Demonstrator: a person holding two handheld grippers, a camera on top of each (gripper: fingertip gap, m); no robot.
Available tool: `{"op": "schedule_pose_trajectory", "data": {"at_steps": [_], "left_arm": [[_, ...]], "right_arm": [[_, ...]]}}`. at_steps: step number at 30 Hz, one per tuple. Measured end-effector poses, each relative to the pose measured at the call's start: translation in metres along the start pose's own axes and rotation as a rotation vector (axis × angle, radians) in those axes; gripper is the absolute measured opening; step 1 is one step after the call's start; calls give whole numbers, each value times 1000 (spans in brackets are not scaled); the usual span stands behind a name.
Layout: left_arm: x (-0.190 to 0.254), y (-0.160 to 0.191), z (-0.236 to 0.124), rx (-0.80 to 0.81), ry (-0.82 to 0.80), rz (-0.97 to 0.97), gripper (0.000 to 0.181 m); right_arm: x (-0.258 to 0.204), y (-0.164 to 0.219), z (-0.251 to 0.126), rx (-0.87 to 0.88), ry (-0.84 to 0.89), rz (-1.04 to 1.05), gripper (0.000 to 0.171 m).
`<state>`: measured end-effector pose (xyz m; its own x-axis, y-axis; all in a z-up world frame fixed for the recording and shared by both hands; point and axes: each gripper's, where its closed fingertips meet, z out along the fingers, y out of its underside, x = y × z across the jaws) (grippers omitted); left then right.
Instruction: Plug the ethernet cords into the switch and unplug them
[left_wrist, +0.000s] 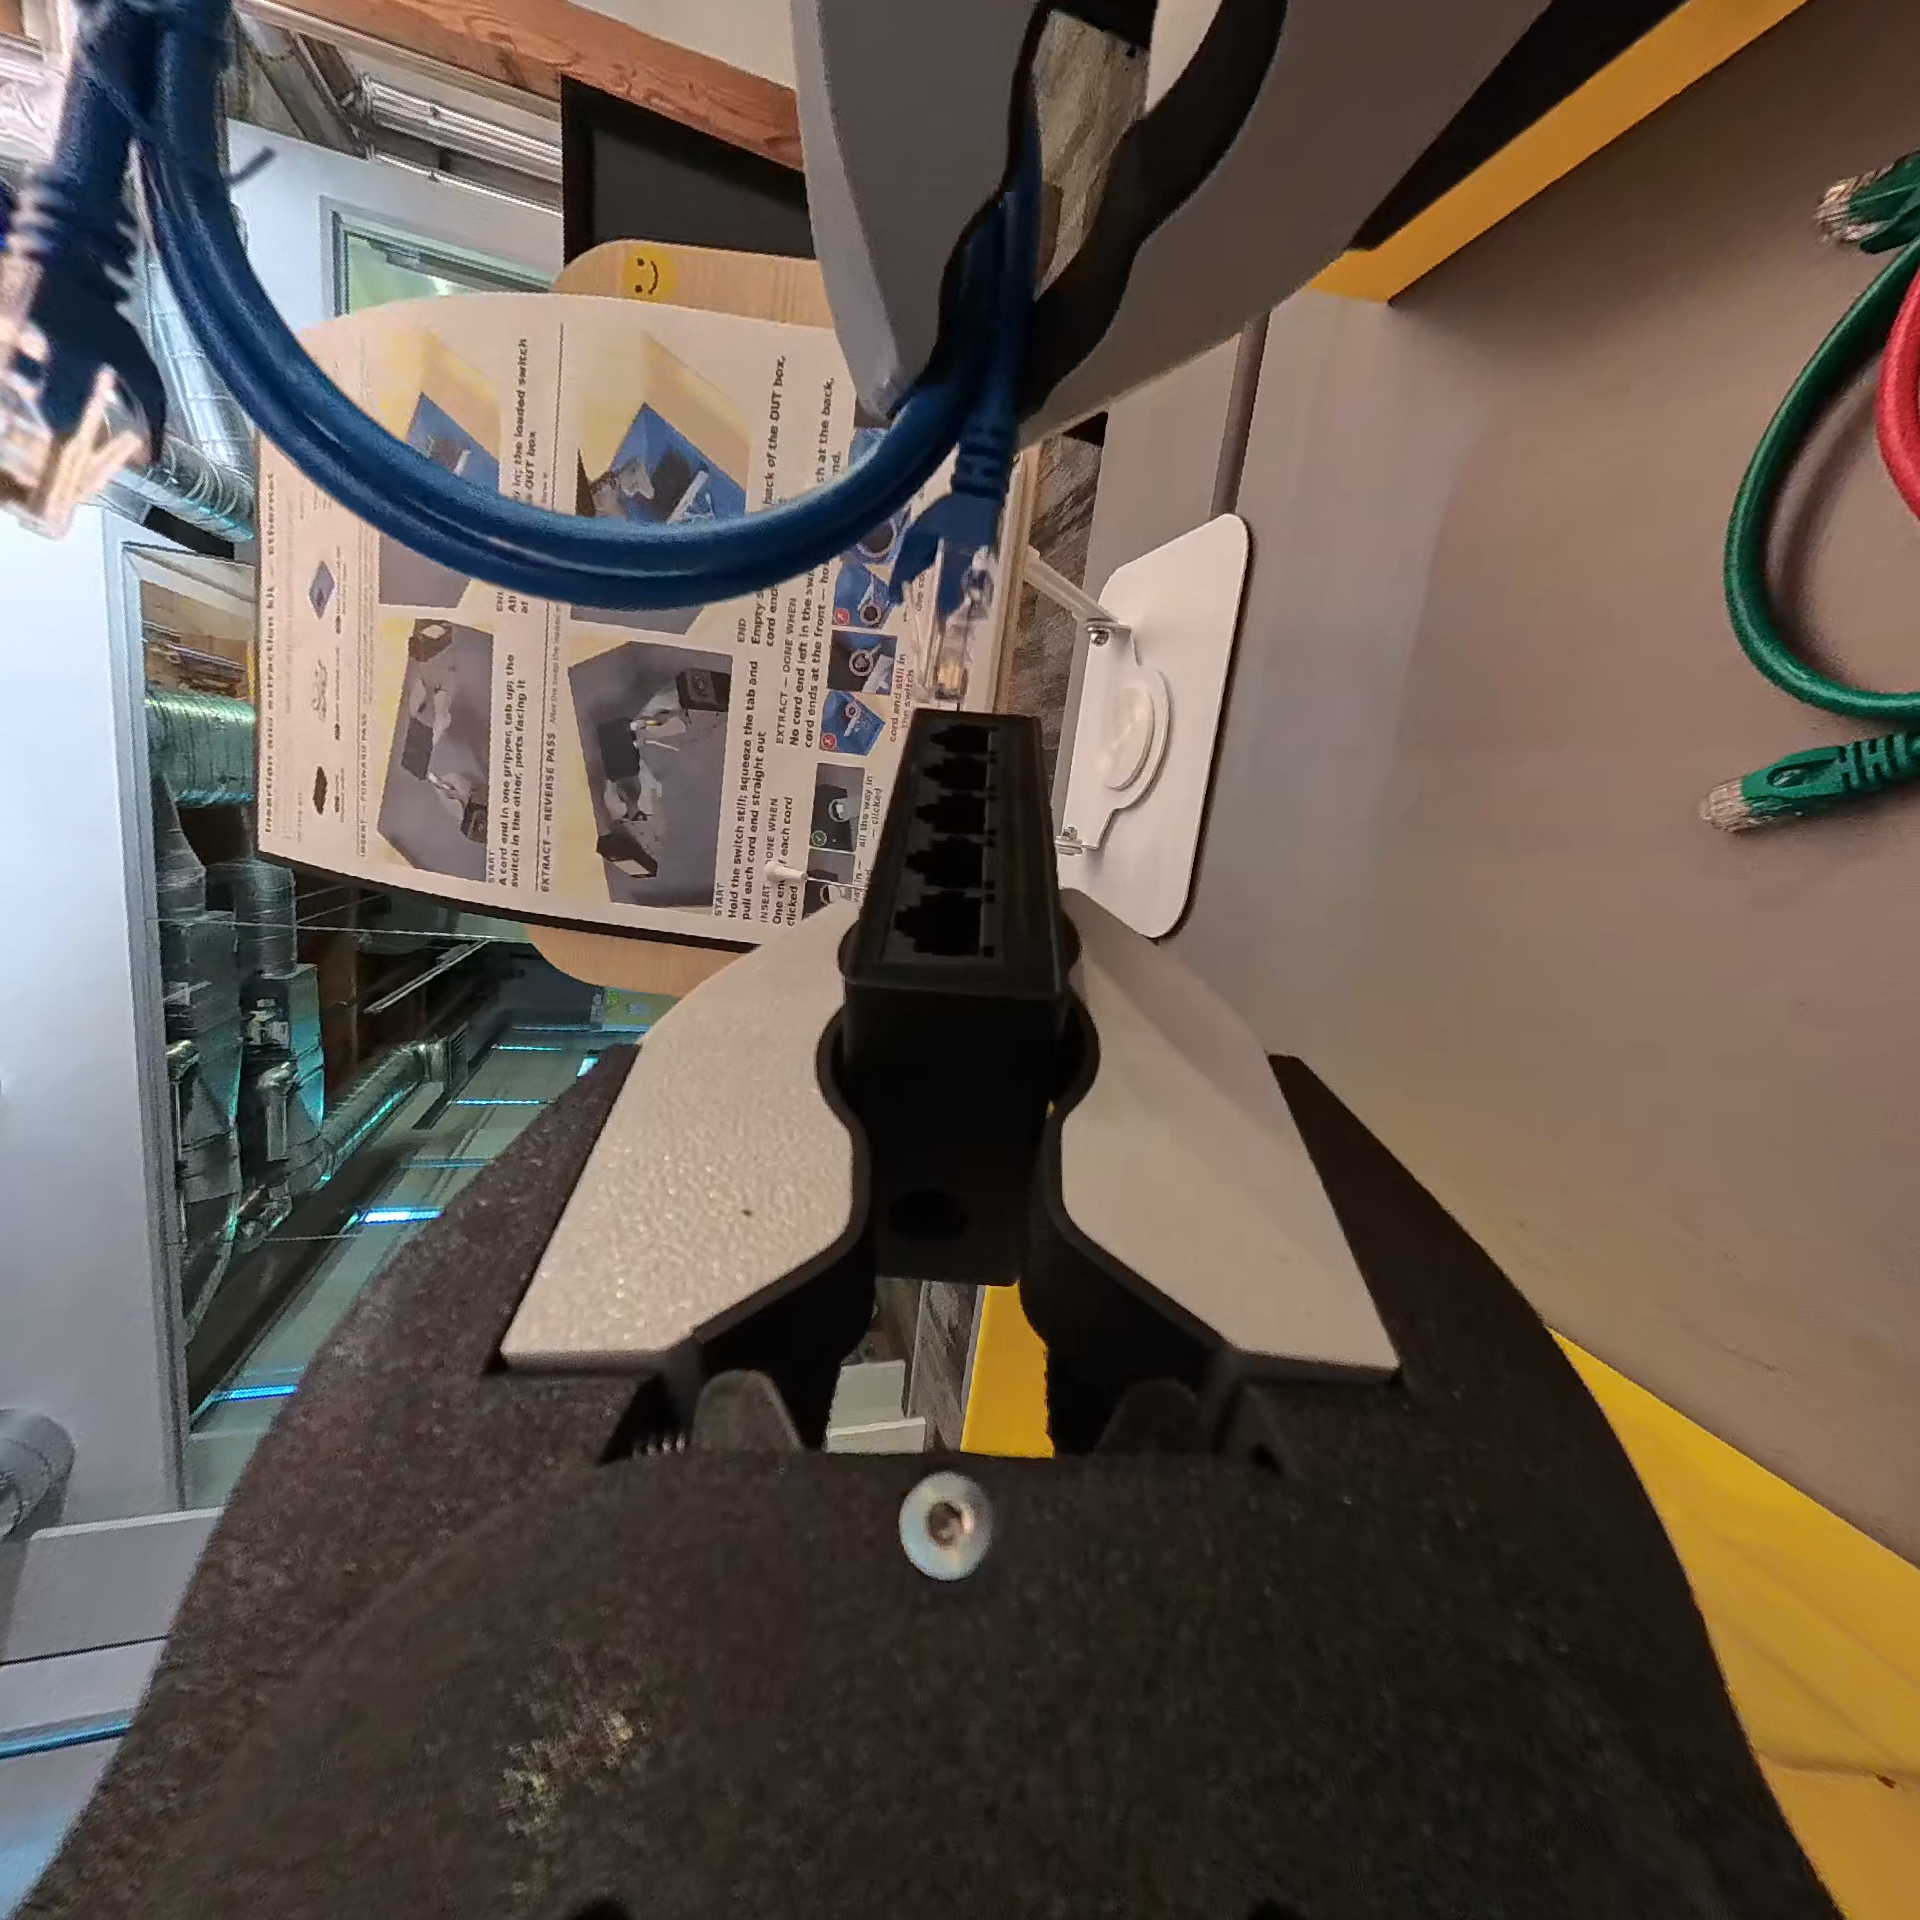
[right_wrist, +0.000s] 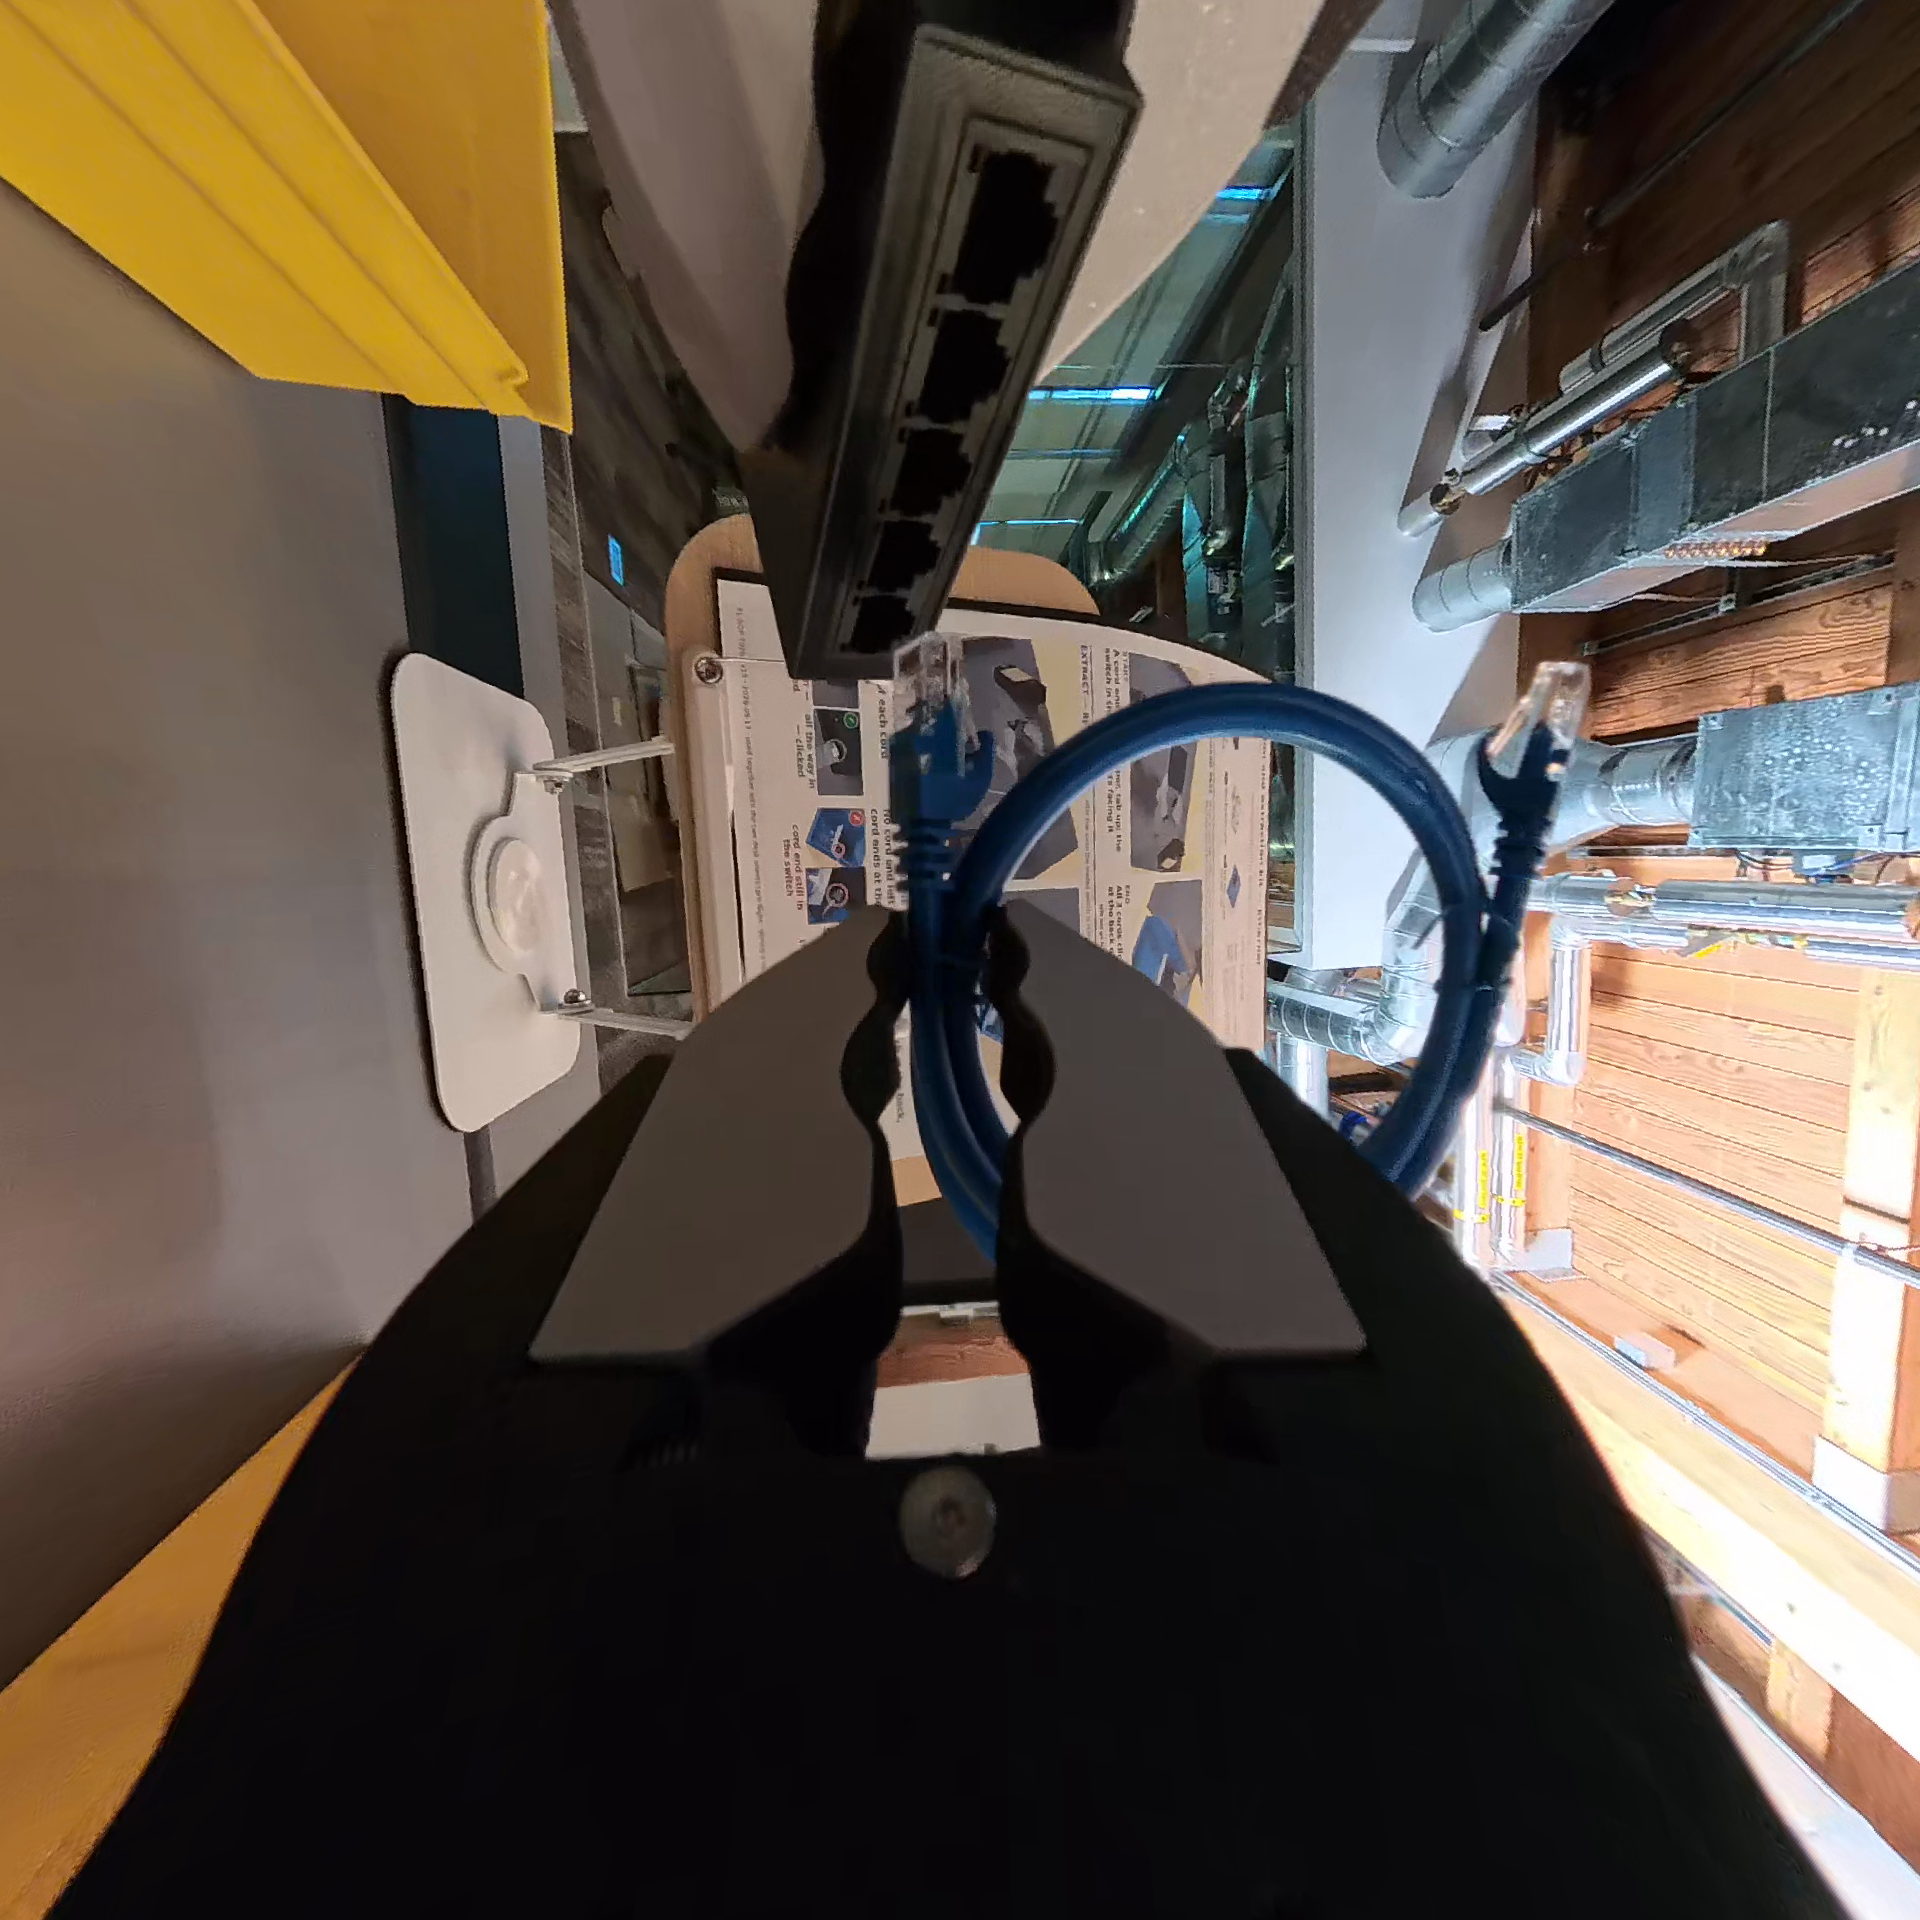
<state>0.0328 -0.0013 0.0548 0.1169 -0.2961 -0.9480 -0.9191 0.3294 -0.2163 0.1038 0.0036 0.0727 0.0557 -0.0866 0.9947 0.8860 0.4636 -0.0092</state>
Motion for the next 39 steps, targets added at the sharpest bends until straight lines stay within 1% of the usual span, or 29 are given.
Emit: {"op": "schedule_pose_trajectory", "data": {"at_steps": [6,15,26,32,39], "left_arm": [[1,-3,0,-9,-4,12,29],[2,0,0,-89,-16,30,29],[11,7,3,-158,22,33,29],[13,6,6,-170,18,45,29],[14,2,6,-141,29,25,29]], "right_arm": [[-5,-1,3,-34,10,-55,16],[-7,-1,6,-103,34,-119,16],[-18,-9,11,-145,23,-146,16],[-23,-8,13,-191,10,-156,16],[-25,-6,13,-190,11,-148,16]]}}
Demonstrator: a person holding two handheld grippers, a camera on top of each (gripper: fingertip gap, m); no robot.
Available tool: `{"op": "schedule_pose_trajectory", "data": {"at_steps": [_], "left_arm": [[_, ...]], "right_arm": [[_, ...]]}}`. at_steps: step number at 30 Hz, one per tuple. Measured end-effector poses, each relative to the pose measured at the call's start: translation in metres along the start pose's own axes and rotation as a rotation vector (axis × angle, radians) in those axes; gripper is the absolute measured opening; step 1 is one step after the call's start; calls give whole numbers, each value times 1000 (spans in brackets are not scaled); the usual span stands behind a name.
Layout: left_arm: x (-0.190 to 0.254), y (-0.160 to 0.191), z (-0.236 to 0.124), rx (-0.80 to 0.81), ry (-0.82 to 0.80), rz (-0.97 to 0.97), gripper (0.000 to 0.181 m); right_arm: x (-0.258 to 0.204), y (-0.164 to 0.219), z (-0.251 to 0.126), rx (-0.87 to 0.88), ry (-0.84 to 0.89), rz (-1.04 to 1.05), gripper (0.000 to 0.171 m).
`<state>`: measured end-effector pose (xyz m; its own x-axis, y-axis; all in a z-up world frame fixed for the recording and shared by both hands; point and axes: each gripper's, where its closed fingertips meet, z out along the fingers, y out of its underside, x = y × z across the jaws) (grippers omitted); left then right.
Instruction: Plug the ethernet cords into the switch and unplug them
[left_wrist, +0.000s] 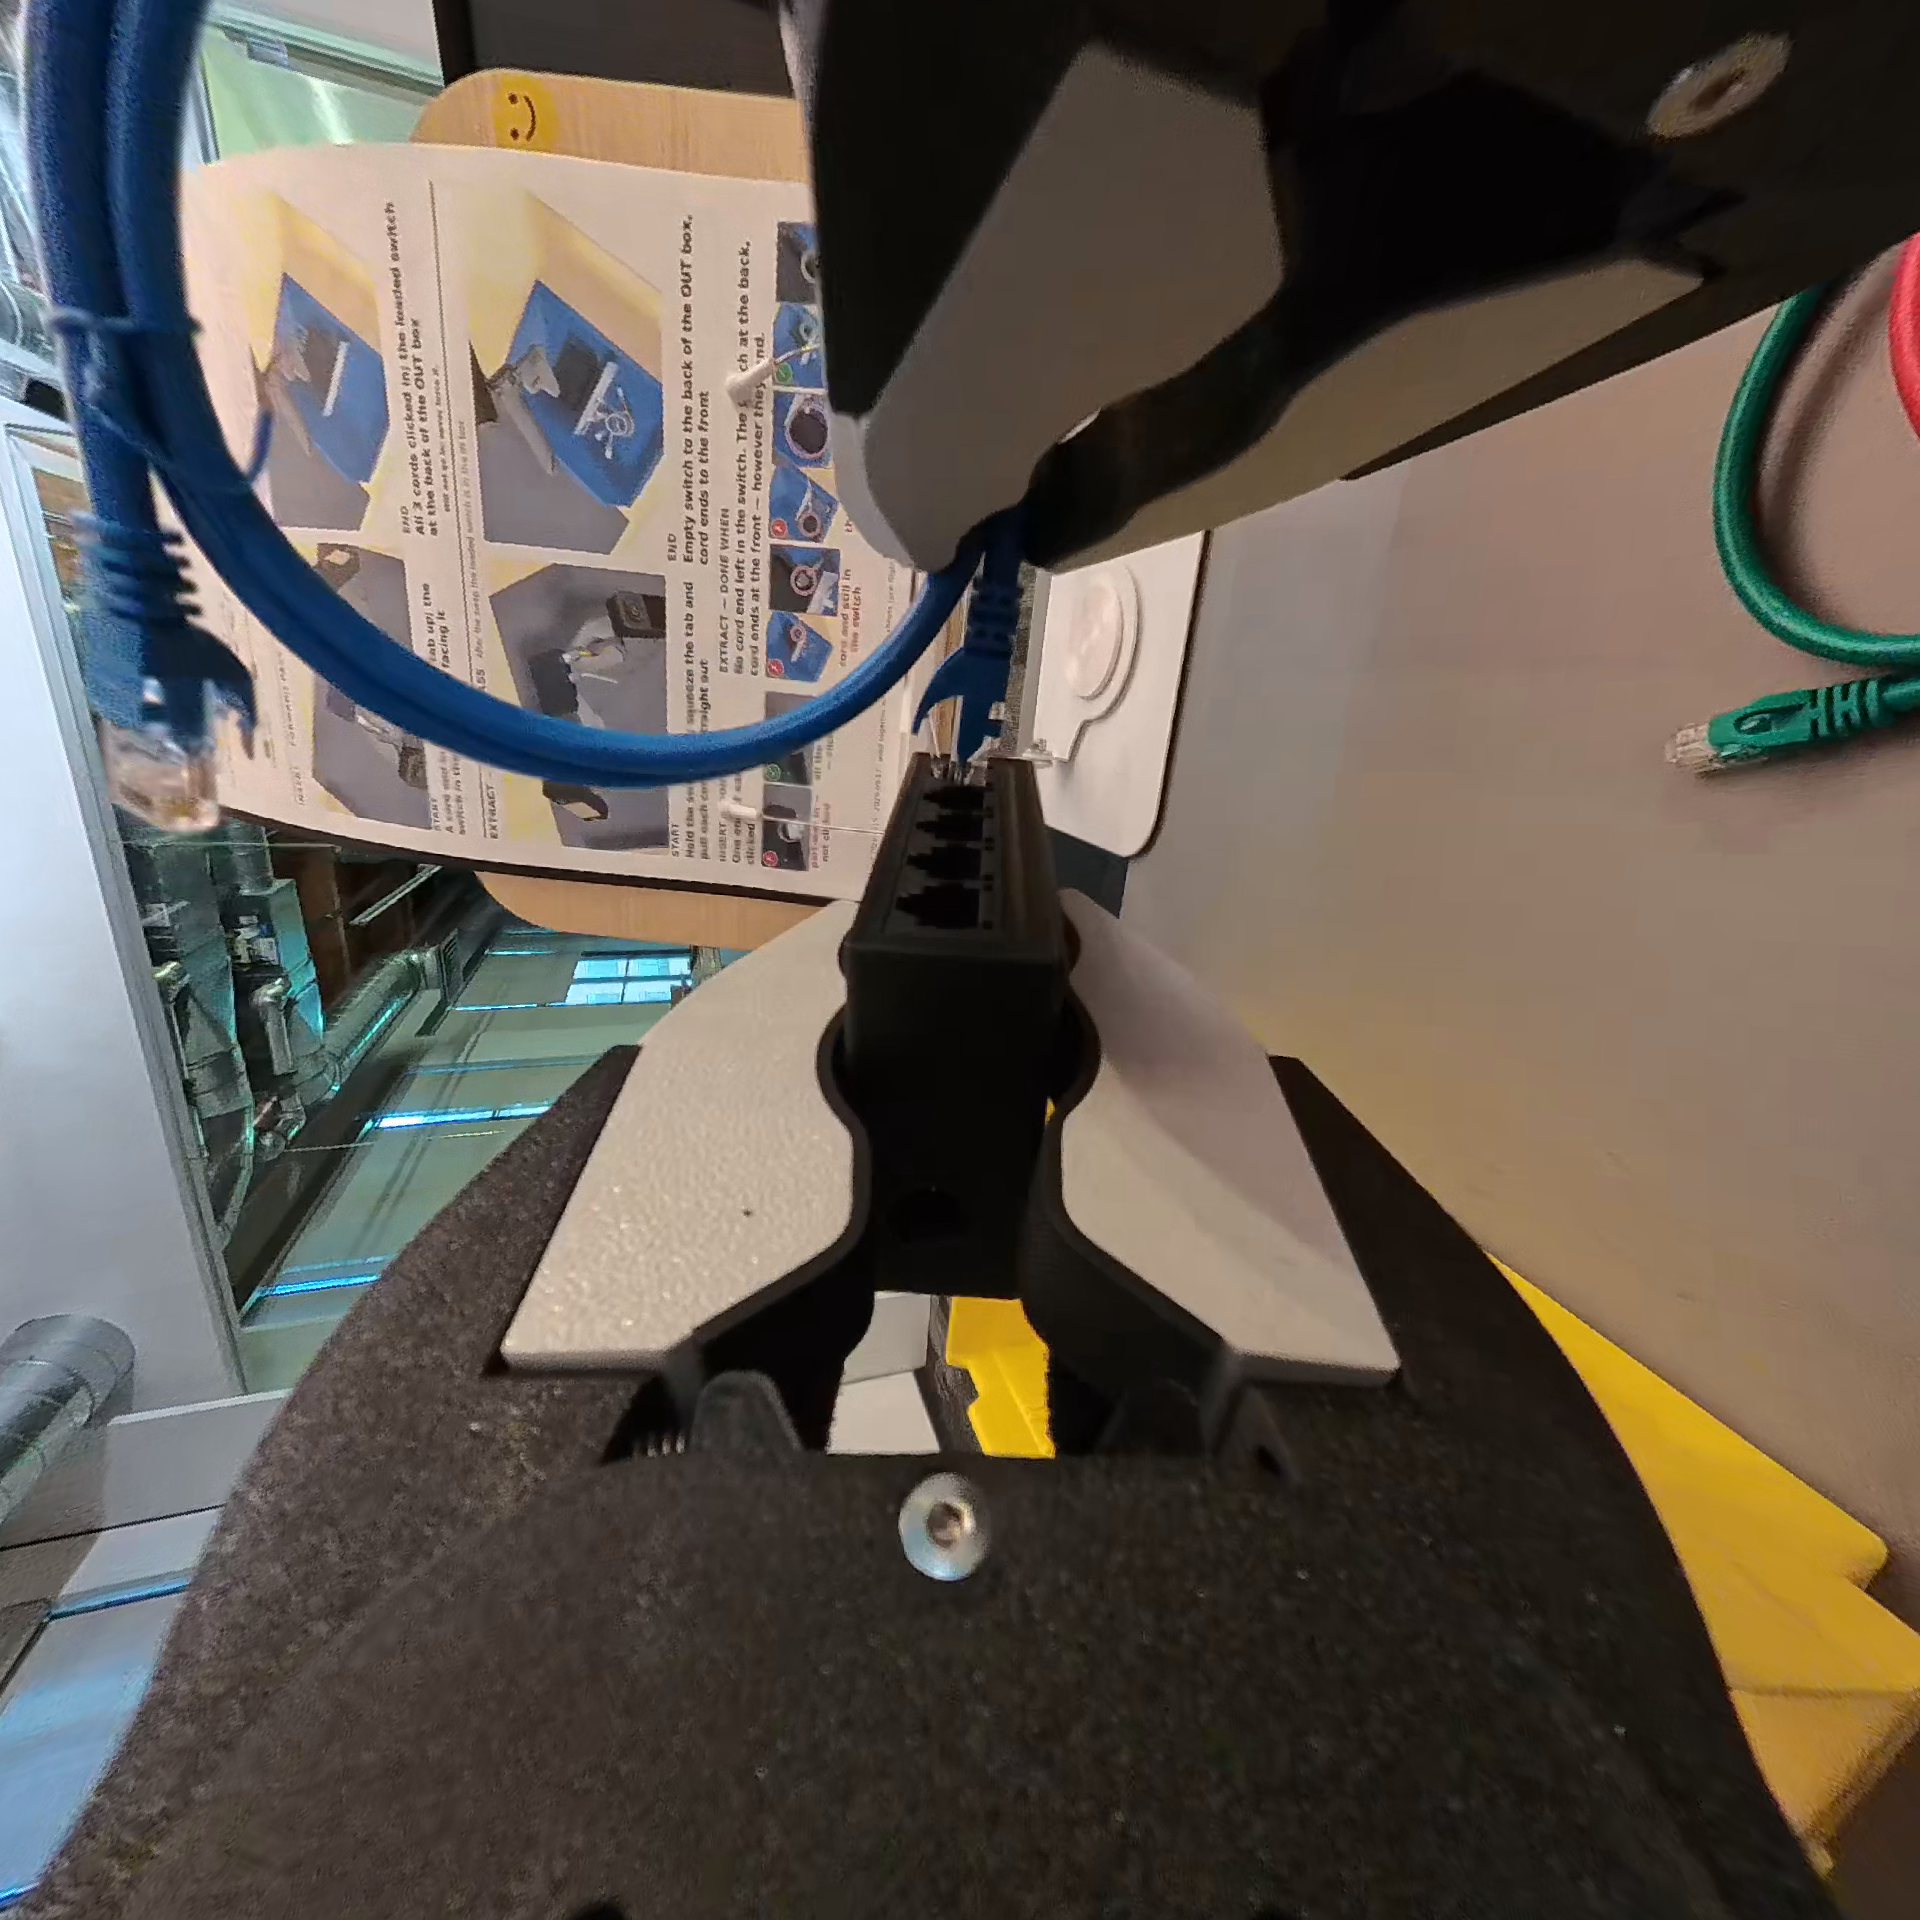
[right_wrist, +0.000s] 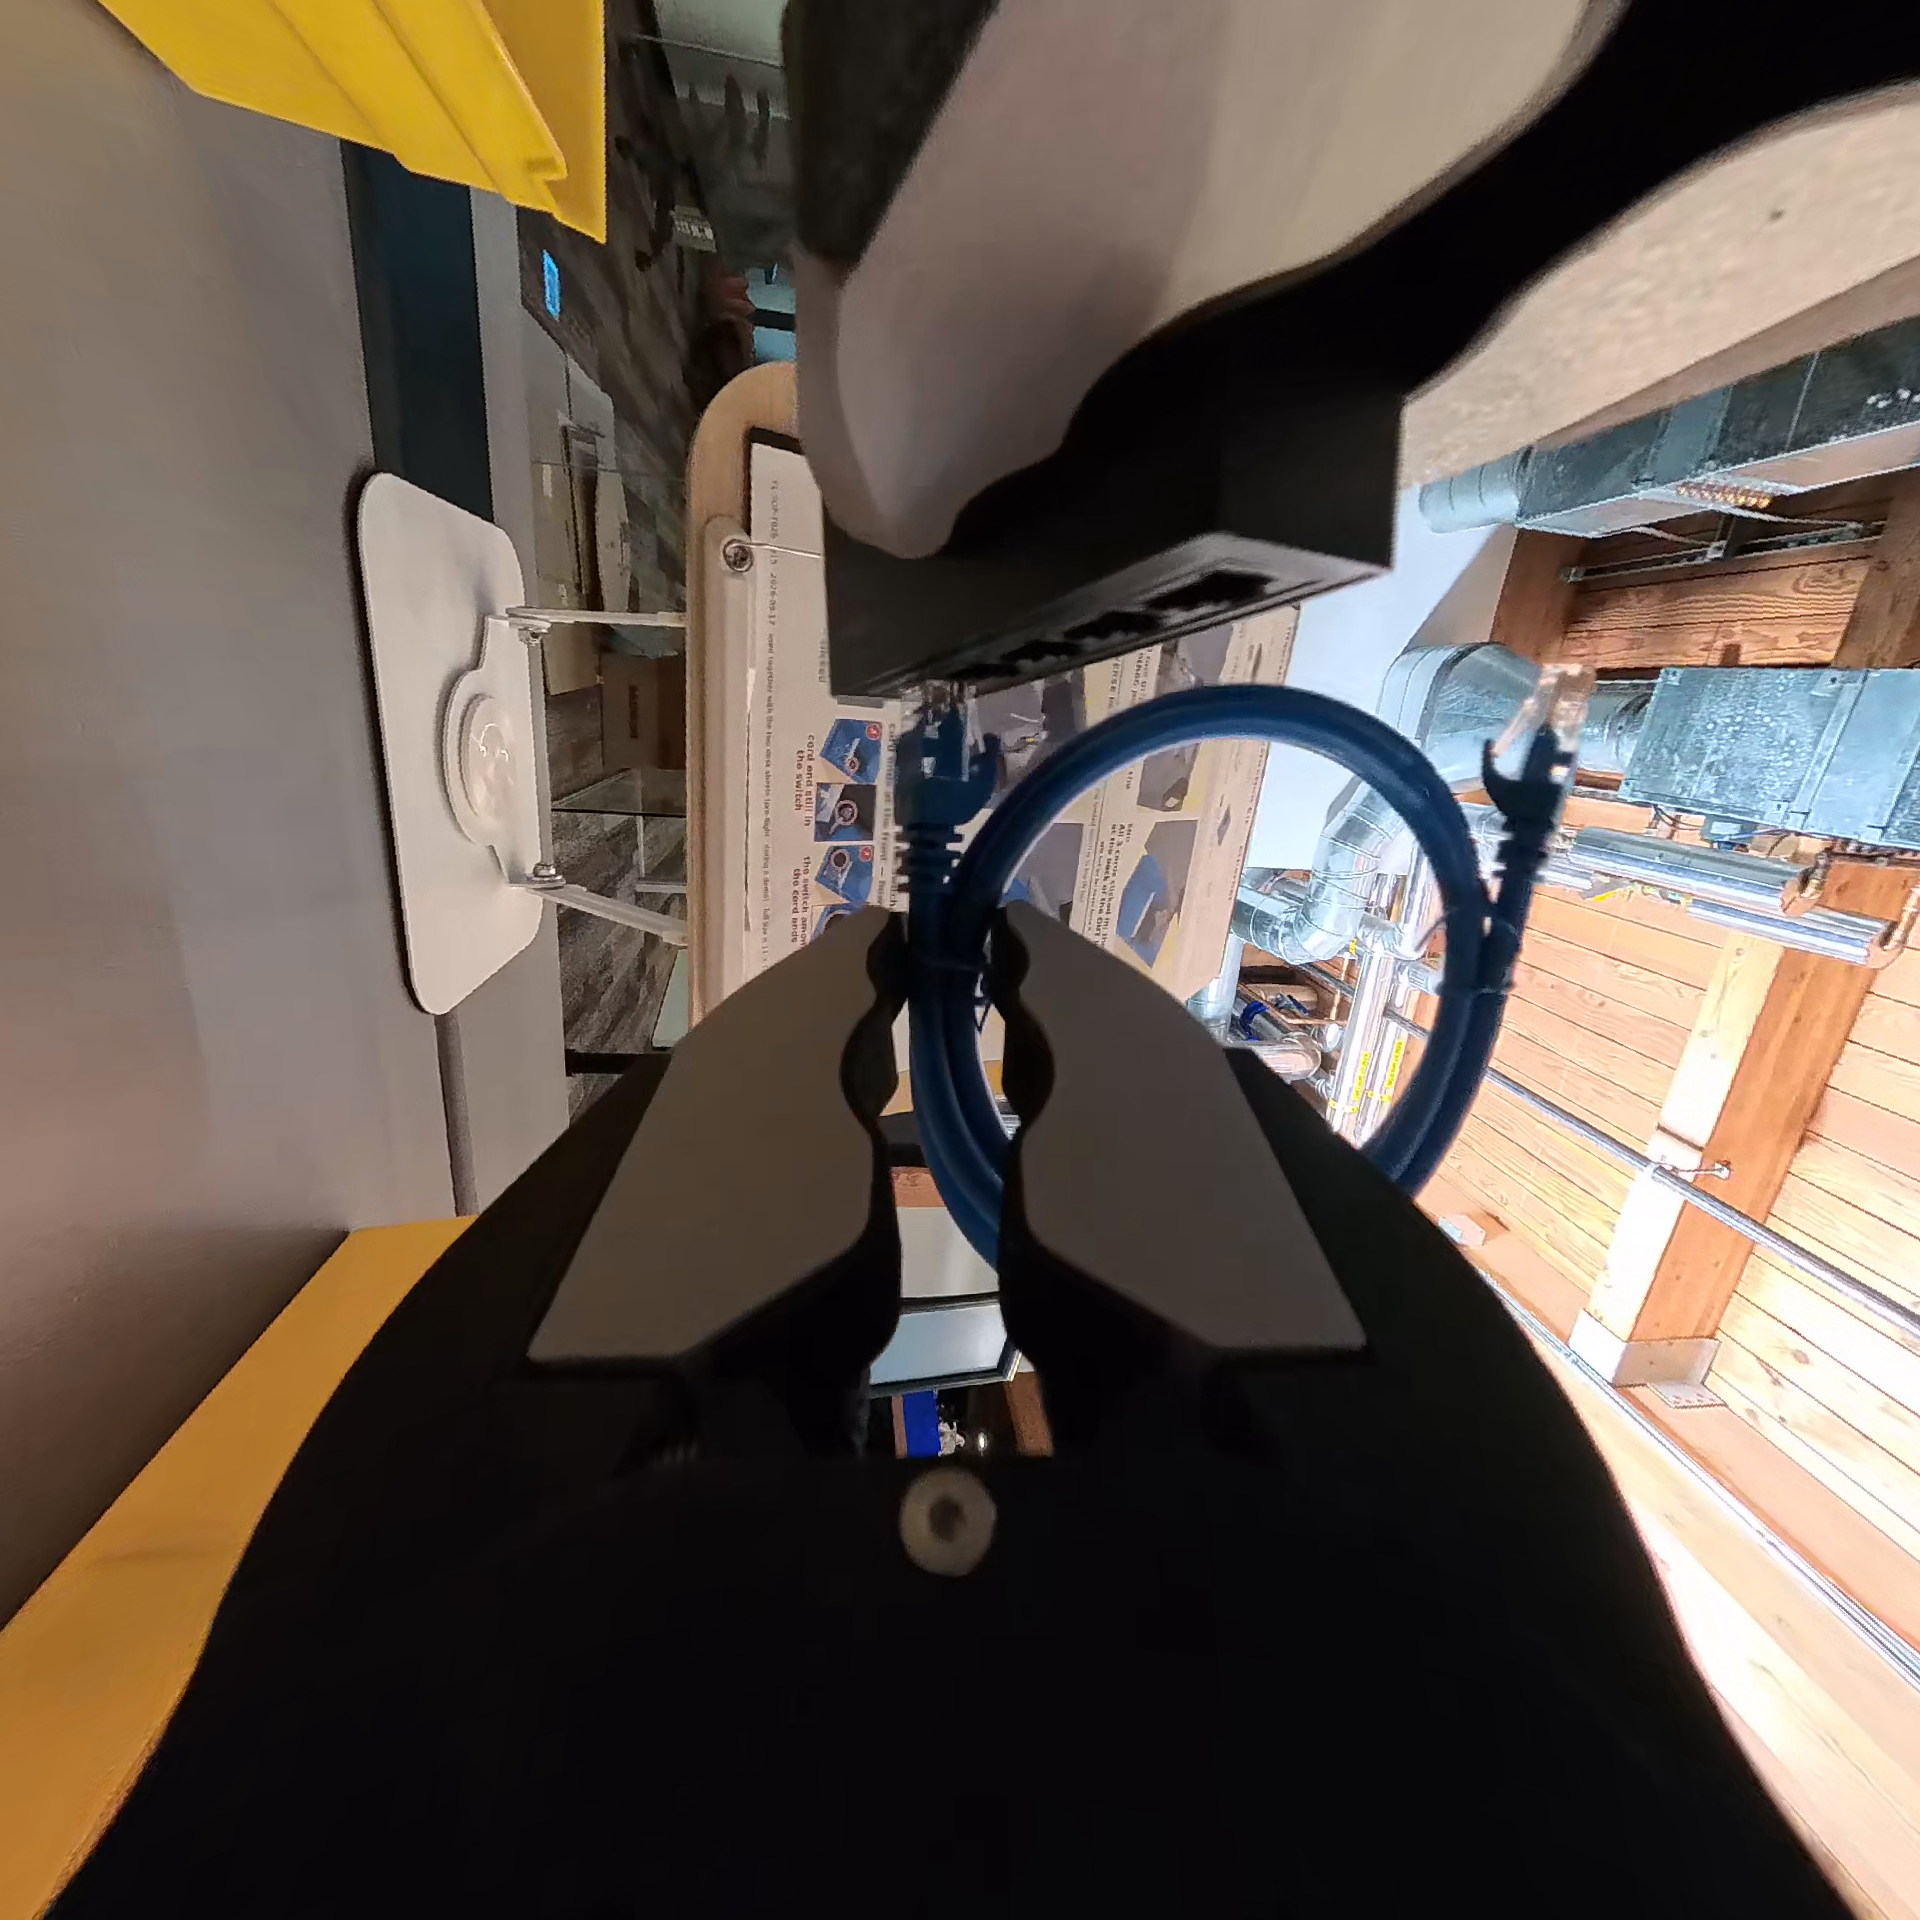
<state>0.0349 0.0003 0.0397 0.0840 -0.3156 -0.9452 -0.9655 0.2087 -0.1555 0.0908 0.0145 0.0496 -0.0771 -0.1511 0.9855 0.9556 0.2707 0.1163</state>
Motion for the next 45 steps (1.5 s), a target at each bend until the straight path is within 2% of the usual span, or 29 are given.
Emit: {"op": "schedule_pose_trajectory", "data": {"at_steps": [11,17,19,21,24,25,27,29,31,34,37,45], "left_arm": [[-19,-8,-6,77,-95,-45,29],[-30,0,-10,75,-126,-86,29],[-36,6,-11,73,-139,-110,29],[-42,12,-14,72,-150,-132,29],[-52,19,-19,72,-180,-159,29],[-54,20,-21,76,-186,-166,29],[-57,19,-24,87,-200,-175,29],[-59,16,-26,99,-214,-175,29],[-60,12,-28,116,-217,-177,29],[-57,3,-30,150,-210,-178,29],[-52,-8,-31,186,-191,-172,29],[-35,-27,-27,211,-160,-107,29]], "right_arm": [[25,2,-8,31,97,39,18],[39,-3,-17,86,154,69,25],[49,-14,-28,192,190,109,24],[65,-22,-44,337,237,241,22],[99,-19,-83,656,361,585,21],[108,-11,-95,769,394,730,15],[112,11,-94,888,328,1071,12],[101,19,-70,904,130,1356,21],[84,15,-48,892,-66,1553,33],[61,1,-28,874,-337,1743,45],[48,-11,-20,831,-492,1791,49],[55,-15,-28,813,-446,1669,30]]}}
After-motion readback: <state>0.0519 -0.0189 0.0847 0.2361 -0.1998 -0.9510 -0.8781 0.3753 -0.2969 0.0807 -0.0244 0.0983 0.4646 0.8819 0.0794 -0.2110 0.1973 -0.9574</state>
